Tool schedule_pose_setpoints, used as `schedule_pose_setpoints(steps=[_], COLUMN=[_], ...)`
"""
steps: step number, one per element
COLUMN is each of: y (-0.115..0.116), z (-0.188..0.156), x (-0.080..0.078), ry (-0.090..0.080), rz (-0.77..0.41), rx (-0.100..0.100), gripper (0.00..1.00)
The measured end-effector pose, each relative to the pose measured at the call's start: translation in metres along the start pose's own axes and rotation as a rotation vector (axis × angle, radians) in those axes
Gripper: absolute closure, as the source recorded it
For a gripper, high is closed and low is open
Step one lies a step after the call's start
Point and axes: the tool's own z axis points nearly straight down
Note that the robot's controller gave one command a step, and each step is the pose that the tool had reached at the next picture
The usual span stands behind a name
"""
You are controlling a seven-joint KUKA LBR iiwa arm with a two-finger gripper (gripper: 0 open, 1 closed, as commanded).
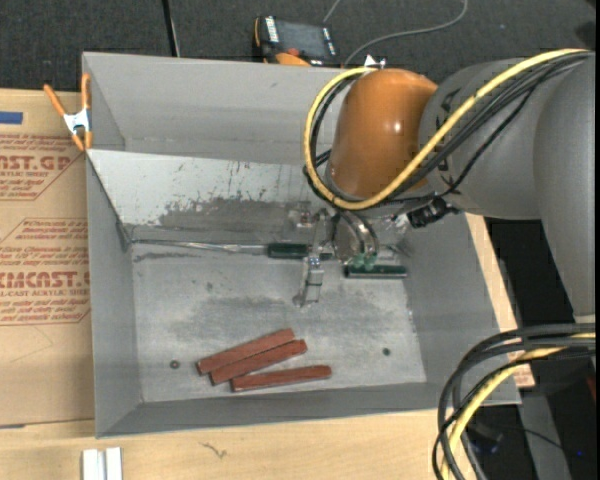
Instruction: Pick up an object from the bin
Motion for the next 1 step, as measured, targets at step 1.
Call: schedule_pose_setpoints(steps=[1], y=[0.0737], z=[0.0908], x=[0.0502], ry=[0.009], rz=[-0.040], rx=[-0.001], gripper=[0.00])
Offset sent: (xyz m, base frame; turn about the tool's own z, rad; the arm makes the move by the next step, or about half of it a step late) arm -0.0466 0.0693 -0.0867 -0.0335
